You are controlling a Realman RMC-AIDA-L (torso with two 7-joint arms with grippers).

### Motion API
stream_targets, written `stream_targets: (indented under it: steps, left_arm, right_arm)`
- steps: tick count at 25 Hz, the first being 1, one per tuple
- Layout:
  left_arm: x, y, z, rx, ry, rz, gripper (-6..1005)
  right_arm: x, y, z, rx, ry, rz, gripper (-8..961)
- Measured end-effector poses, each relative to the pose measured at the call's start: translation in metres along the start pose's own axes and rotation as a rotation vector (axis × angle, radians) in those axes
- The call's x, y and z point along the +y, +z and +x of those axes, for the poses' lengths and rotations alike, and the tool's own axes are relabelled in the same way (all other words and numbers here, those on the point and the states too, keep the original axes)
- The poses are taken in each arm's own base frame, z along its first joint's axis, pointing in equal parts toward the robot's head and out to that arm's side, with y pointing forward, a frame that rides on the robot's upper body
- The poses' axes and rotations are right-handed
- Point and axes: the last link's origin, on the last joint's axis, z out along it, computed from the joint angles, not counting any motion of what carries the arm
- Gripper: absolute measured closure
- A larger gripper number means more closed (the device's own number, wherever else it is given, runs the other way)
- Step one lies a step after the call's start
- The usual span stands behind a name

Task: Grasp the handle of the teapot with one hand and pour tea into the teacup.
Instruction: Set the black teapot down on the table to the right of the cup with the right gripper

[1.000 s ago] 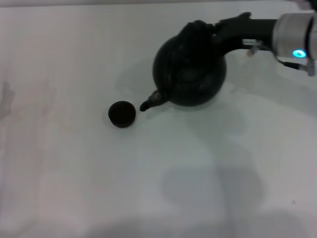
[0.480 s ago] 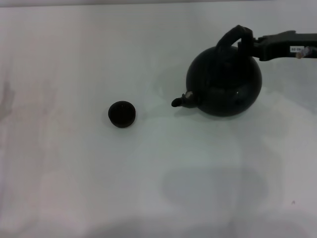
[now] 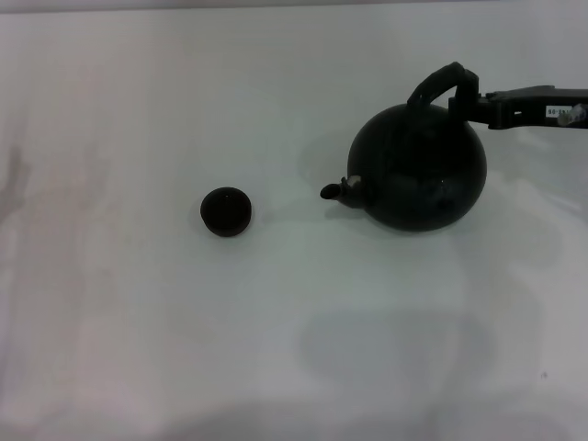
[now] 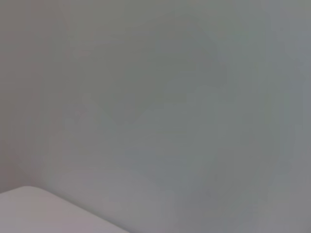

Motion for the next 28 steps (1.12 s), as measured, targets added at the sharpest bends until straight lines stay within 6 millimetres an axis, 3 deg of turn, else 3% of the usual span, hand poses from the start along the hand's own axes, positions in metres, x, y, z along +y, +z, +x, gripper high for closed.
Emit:
stream_targets:
  steps: [12,23,28]
  left_arm:
    - [-0.001,0.001,0.002,0.004,0.009,-0.002,137]
    - [-0.003,0.002,0.004,0.011,0.01,0.005,138]
    - [-0.004,0.002,0.004,0.012,0.01,0.009,138]
  right_arm:
    - [0.0,0.001,0.0,-0.022,-0.005,-0.01,739]
    - [0.002,-0.002,-0.003,-0.065,-0.029,-0.031,323]
    - [-0.006,-0.016,0.0,-0.076,0.0,-0.034,195]
